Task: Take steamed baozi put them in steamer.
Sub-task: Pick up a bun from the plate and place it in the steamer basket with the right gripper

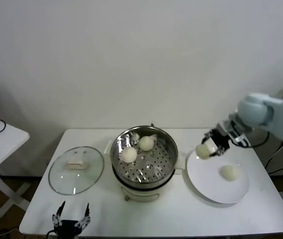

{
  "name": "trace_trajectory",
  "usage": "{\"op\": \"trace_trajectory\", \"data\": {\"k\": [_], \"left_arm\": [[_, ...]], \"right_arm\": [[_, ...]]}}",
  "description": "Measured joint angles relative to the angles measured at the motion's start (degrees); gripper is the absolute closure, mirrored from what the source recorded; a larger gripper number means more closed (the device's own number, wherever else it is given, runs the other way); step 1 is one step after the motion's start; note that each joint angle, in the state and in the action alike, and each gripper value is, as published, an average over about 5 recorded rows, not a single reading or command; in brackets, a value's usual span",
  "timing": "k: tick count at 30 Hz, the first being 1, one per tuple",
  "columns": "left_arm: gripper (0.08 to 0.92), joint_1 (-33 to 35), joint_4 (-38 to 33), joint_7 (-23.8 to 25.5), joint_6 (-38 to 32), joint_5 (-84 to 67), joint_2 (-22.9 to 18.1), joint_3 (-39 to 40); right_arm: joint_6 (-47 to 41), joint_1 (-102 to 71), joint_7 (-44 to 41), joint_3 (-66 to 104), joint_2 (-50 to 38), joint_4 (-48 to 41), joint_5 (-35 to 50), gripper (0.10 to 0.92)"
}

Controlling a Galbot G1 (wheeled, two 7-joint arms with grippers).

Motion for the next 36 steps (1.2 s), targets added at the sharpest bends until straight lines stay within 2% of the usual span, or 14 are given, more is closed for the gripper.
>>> {"op": "trace_trajectory", "data": {"k": [9, 17, 36], "left_arm": [[0.177, 0.0, 0.1, 0.0, -0.2, 0.2, 0.0, 0.3], [0.177, 0.1, 0.0, -0.2, -0.4, 0.5, 0.0, 0.7], [0.177, -0.3, 0.5, -0.3, -0.6, 0.3, -0.1, 0.0]], "right_arm": [[7.3, 9.0, -2.5, 4.2, 7.6, 8.2, -0.8, 0.440], [9.6, 6.6, -2.6, 6.5, 14.8, 13.0, -6.9, 0.456], [10.9, -10.8, -0.7, 8.1, 28.2, 6.6, -21.5, 0.465]]}}
